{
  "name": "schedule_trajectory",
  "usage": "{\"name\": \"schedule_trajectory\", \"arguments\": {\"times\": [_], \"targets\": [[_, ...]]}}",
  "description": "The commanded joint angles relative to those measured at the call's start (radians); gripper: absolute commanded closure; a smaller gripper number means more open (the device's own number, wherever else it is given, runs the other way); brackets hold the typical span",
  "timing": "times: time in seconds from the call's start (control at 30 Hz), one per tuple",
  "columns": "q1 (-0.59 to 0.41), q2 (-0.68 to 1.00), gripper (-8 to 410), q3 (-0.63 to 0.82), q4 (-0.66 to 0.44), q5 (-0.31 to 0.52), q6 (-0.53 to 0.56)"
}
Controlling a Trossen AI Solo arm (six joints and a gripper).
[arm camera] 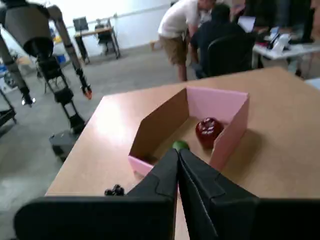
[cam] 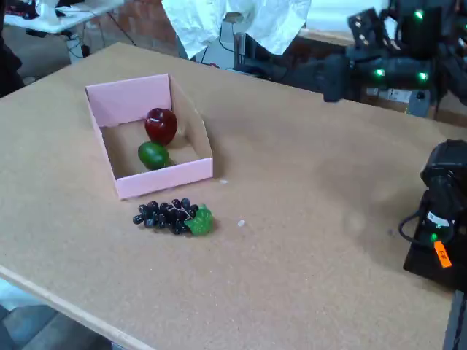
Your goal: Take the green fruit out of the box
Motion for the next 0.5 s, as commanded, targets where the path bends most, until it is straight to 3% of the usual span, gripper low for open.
{"name": "schedule_trajectory", "arguments": {"times": [0.0,0.23,0.47], "targets": [[0.002,0.14,402,0.115,-0.085,-0.04,-0.002],[0.015,0.388,402,0.352,-0.304,-0.045,-0.024],[0.034,0.604,402,0.547,-0.448,-0.044,-0.023]]}}
